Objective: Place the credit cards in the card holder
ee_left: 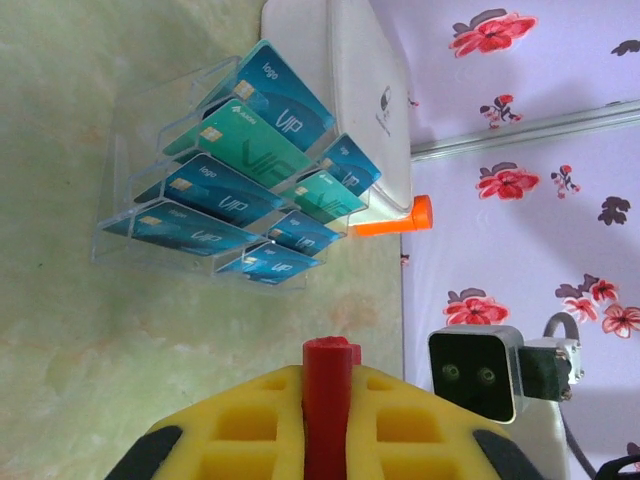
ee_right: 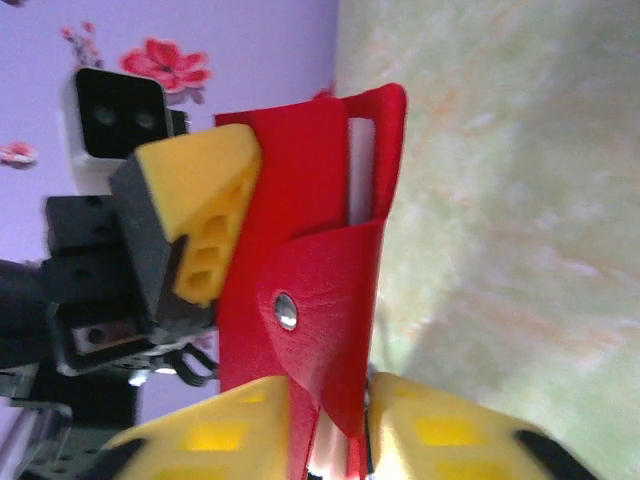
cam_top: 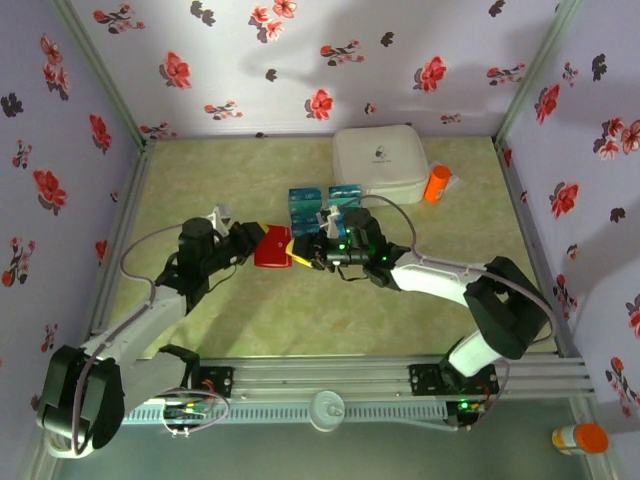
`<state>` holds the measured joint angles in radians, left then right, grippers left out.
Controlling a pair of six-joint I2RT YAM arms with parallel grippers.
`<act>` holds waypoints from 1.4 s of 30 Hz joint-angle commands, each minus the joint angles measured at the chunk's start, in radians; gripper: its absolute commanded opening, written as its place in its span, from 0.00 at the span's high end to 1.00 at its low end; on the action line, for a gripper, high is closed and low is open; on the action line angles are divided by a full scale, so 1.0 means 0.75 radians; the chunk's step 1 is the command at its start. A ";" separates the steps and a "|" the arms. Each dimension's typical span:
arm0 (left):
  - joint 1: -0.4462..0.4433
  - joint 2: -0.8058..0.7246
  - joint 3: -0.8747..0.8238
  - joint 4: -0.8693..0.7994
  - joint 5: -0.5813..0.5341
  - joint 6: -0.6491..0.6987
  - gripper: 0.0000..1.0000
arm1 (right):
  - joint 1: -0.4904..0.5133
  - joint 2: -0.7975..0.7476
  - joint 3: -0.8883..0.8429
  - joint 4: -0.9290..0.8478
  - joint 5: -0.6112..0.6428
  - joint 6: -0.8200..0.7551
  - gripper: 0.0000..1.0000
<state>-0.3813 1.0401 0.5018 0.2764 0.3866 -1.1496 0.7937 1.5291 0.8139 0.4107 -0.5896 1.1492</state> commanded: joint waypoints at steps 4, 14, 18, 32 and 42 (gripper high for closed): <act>-0.001 -0.037 -0.009 0.007 -0.006 0.036 1.00 | 0.004 -0.170 0.191 -0.807 0.362 -0.494 0.49; -0.130 -0.031 0.086 -0.126 -0.186 0.105 1.00 | 0.134 -0.074 0.446 -1.013 0.621 -0.617 0.39; -0.159 -0.023 0.105 -0.138 -0.228 0.103 1.00 | 0.187 0.018 0.562 -1.049 0.675 -0.649 0.38; -0.218 -0.008 0.115 -0.113 -0.301 0.078 1.00 | 0.263 0.235 0.551 -1.116 1.024 -0.670 0.40; -0.232 -0.013 0.119 -0.102 -0.313 0.068 1.00 | 0.186 0.176 0.320 -1.104 1.150 -0.604 0.45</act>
<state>-0.5503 1.0492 0.5537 0.1486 0.1520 -1.0939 0.9657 1.6802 1.1000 -0.3542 0.1928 0.6746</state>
